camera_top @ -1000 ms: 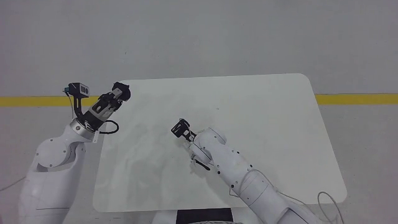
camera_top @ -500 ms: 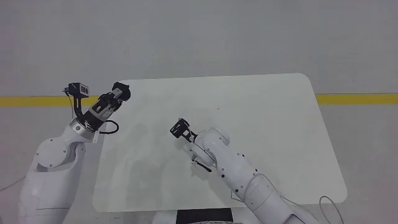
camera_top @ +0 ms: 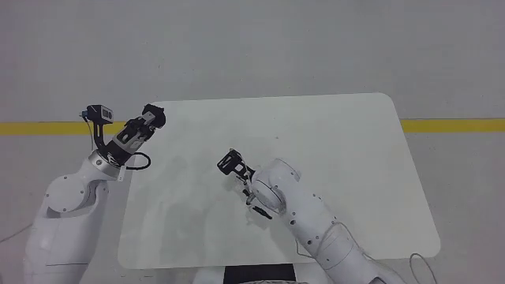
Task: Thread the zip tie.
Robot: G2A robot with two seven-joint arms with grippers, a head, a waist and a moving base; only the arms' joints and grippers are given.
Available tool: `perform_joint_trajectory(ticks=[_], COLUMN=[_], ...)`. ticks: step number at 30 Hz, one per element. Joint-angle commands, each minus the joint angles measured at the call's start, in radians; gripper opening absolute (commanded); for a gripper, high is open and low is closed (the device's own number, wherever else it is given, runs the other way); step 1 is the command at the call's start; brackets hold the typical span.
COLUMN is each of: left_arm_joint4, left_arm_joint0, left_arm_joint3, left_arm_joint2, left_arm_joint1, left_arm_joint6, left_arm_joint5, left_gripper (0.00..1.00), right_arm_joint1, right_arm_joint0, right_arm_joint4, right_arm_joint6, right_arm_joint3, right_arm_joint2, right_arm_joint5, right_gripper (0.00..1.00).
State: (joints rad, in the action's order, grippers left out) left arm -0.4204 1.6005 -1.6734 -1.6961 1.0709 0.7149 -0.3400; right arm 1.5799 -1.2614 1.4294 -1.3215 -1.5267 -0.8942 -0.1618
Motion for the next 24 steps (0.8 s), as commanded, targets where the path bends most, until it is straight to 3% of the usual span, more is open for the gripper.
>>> perform_joint_trajectory(ticks=[1,12,24], left_arm_joint4=[0.0,0.0,0.0], left_arm_joint0=[0.0,0.0,0.0], left_arm_joint3=[0.0,0.0,0.0], left_arm_joint2=[0.0,0.0,0.0], left_arm_joint1=[0.0,0.0,0.0], left_arm_joint6=[0.0,0.0,0.0], left_arm_joint5=[0.0,0.0,0.0], left_gripper=[0.0,0.0,0.0], right_arm_joint1=[-0.003,-0.026,-0.055], right_arm_joint0=[-0.006,-0.057,-0.169], right_arm_joint4=[-0.026,-0.115,-0.344], right_arm_joint6=[-0.003,0.044,0.287], right_arm_joint3=[-0.01,-0.091,-0.209], right_arm_joint2=[-0.013,-0.088,-0.225], right_arm_joint5=[-0.008,-0.011,-0.021], right_gripper=[0.0,0.0,0.0])
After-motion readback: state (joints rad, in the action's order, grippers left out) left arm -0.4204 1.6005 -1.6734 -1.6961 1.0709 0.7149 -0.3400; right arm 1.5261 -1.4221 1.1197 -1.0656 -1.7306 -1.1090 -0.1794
